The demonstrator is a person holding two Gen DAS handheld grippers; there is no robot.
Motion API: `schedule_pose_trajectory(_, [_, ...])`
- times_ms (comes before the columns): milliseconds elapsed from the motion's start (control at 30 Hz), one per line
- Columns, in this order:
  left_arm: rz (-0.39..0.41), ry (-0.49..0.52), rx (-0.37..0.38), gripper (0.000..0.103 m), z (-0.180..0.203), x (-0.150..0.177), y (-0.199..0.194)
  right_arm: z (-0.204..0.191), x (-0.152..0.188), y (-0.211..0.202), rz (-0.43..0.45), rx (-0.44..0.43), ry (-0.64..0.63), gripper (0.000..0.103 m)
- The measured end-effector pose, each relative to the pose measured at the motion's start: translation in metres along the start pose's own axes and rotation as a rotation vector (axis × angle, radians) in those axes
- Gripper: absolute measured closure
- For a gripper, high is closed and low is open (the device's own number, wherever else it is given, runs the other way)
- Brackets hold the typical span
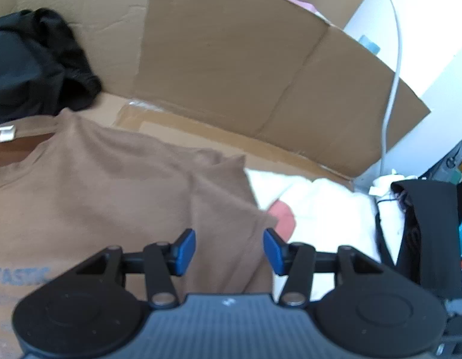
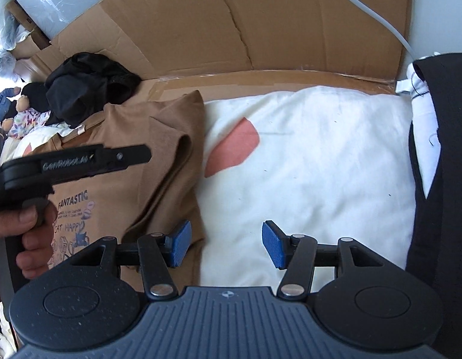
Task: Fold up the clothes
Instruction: 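Move the left gripper to the folded sleeve edge and pinch it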
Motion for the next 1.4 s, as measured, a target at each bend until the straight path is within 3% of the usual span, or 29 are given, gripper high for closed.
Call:
schedule_pose_trajectory(167, [0.018,-0.022,0.004,0.052,0.017,-0.004,0.015,0.010,0.001,-0.001,0.003,-0.007,0.044,0.045])
schedule_pose_trajectory(333, [-0.006,-0.017,-0.132,0.049,0.026,0.001,0.036,0.020,0.003,0.000,-0.005,-0.005,0.058,0.045])
schedule_pose_trajectory(567, [-0.023,0.038,-0.185,0.039,0.035,0.006,0.055,0.028,0.006,0.001,-0.020,-0.010,0.075,0.045])
schedule_pose_trajectory(700, [-0.034,0.045,-0.240,0.048,0.031,0.009,0.058,0.027,0.005,0.002,-0.028,0.003,0.045,0.045])
schedule_pose_trajectory(967, [-0.023,0.003,-0.176,0.070,0.019,0.004,0.038,0.017,-0.005,-0.003,0.013,0.001,0.046,0.045])
schedule_pose_trajectory(1400, [0.000,-0.038,-0.142,0.085,-0.003,-0.004,0.006,0.001,-0.008,-0.005,0.015,0.014,0.011,0.045])
Point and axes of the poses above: each gripper's, at about its wrist camera, not at the fingertips, and y roughly the way its jaws point, z to its right, x to its underside, the point moved 6 cm from there along y, roughly the way its jaws point, and after that the axes turned 7 degrees about y, right-handed, at the moved point
